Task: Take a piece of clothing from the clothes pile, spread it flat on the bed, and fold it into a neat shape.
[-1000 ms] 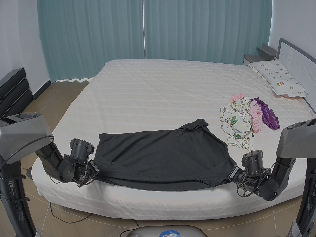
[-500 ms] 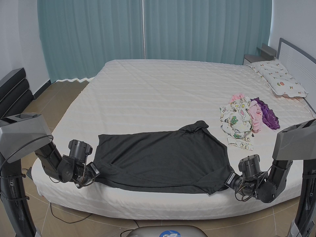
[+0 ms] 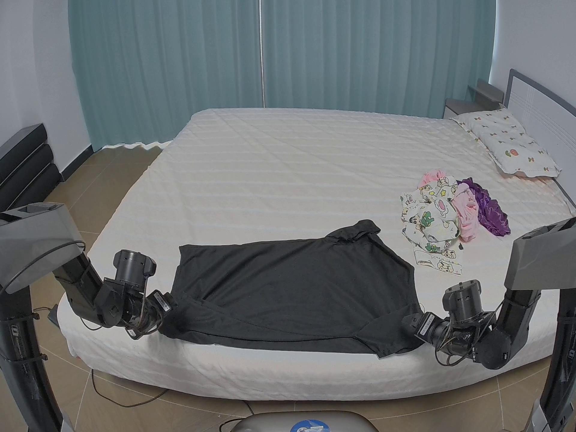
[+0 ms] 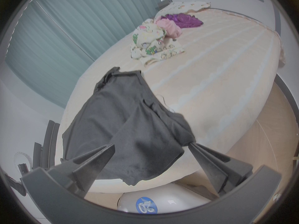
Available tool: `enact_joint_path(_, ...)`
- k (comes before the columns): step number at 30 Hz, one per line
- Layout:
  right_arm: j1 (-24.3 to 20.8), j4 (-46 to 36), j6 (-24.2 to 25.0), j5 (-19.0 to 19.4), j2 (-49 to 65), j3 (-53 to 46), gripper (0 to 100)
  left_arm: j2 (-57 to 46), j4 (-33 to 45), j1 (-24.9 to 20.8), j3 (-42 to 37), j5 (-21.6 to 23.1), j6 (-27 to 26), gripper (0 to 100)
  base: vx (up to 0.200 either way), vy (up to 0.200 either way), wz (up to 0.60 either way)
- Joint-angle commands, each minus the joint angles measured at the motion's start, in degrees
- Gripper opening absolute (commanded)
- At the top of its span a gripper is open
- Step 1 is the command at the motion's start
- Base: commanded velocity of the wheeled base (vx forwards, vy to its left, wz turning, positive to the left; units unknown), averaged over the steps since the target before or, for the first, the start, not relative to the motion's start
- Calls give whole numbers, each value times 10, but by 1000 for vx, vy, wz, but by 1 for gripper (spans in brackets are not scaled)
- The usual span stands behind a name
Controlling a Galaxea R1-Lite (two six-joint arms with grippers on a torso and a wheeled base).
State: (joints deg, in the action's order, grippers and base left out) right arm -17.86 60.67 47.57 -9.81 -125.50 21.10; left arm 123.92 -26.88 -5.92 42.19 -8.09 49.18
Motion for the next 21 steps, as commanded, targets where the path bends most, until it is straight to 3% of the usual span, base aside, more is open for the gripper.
enact_joint_path(1, 26, -2, -16, 0, 67, -13, 100, -44, 14, 17, 11, 1, -1, 100, 0, 0, 0)
enact_joint_path(9, 37, 18, -20, 5, 16, -12, 100, -13, 68, -8, 115, 47, -9, 100, 0, 0, 0)
enact_joint_path(14, 36, 76, -27, 23, -25, -22, 100, 49, 71, -19, 163, 62, -79, 100, 0, 0, 0)
enact_joint_path(21, 36, 136, -47, 26, -48, -39, 100, 101, 70, -31, 218, 62, -124, 100, 0, 0, 0)
